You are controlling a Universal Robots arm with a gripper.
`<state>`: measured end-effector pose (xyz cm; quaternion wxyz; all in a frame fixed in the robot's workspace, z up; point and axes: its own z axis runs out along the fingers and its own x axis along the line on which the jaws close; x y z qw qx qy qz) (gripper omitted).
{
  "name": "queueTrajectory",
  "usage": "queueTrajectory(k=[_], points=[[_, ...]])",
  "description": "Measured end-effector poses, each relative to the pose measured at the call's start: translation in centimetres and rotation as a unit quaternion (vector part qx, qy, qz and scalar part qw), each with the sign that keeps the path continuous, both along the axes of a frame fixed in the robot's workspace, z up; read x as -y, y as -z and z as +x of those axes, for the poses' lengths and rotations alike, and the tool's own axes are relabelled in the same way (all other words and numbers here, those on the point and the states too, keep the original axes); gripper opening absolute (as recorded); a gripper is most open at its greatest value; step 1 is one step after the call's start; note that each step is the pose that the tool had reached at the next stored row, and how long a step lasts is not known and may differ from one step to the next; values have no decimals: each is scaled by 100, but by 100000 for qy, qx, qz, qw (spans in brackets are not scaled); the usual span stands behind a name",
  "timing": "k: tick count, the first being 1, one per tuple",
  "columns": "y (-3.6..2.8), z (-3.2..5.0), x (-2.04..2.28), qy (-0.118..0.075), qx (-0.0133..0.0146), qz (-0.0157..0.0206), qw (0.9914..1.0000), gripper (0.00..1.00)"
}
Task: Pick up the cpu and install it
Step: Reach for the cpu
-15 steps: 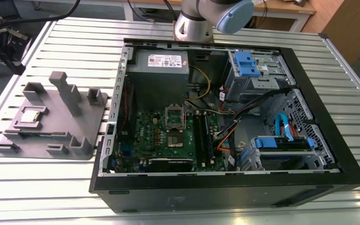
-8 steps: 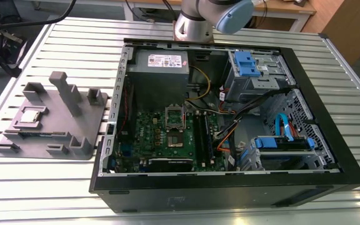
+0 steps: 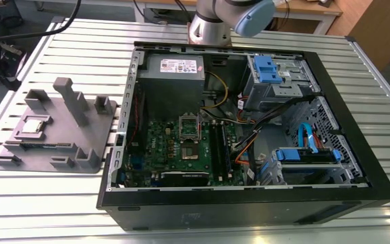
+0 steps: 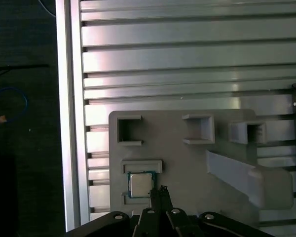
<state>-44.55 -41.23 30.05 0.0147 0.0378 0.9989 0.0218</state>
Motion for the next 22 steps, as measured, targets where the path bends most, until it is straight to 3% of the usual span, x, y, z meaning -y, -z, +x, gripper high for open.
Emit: queueTrajectory(k=[6,16,22], points=[[100,-8,80,-2,-100,3,100000,11],[216,-27,118,-9,-235,-2,100000,11],[304,-34,186,-2,-320,6,99999,11]])
